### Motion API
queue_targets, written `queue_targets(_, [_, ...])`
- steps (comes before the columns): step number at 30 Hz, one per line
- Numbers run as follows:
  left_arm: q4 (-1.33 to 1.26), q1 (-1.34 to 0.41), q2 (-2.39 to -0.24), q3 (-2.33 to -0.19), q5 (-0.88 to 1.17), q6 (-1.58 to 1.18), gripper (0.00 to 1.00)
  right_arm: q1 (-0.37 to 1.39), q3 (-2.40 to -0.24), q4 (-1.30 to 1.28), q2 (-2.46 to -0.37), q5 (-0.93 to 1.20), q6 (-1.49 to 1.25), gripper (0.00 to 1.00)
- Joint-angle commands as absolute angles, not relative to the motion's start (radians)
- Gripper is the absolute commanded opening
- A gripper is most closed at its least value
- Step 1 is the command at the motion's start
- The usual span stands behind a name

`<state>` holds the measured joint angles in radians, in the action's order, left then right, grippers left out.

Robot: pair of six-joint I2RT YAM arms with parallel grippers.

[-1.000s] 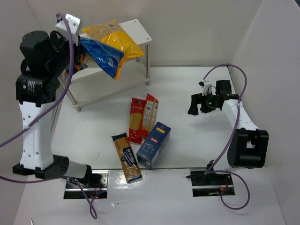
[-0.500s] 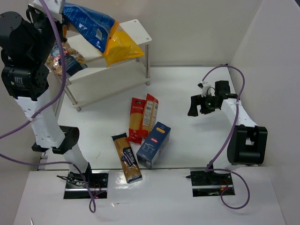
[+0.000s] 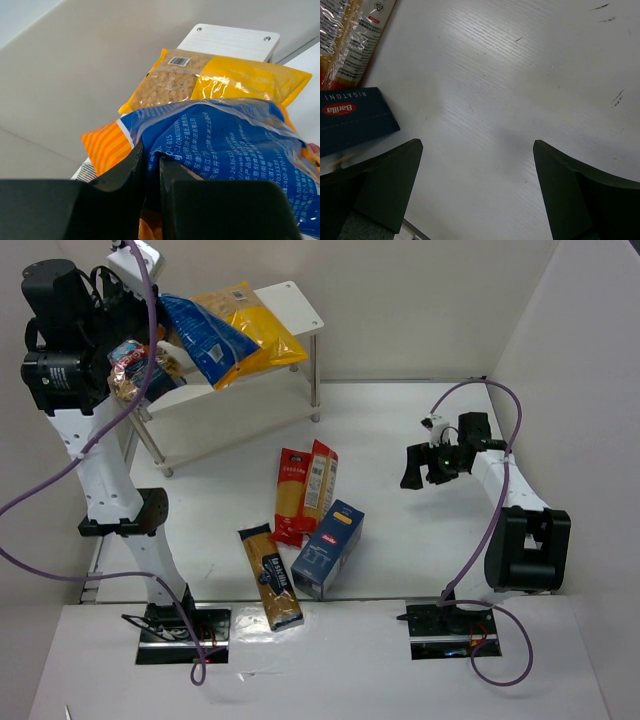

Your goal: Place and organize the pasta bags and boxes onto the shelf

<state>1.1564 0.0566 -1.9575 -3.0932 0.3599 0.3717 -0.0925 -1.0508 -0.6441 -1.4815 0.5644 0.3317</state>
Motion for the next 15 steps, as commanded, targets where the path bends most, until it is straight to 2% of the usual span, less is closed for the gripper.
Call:
queue_targets(1, [0.940, 0.092, -1.925, -3.137, 0.471, 0.399, 0.00, -0.098, -1.069, -0.658, -1.492, 0.584, 0.347, 1.00])
queue_targets(15, [0.917, 0.235, -2.023, -3.137, 0.644, 0.514, 0.00, -0.098, -1.069, -0.676, -1.511, 0.604, 0.365, 1.00])
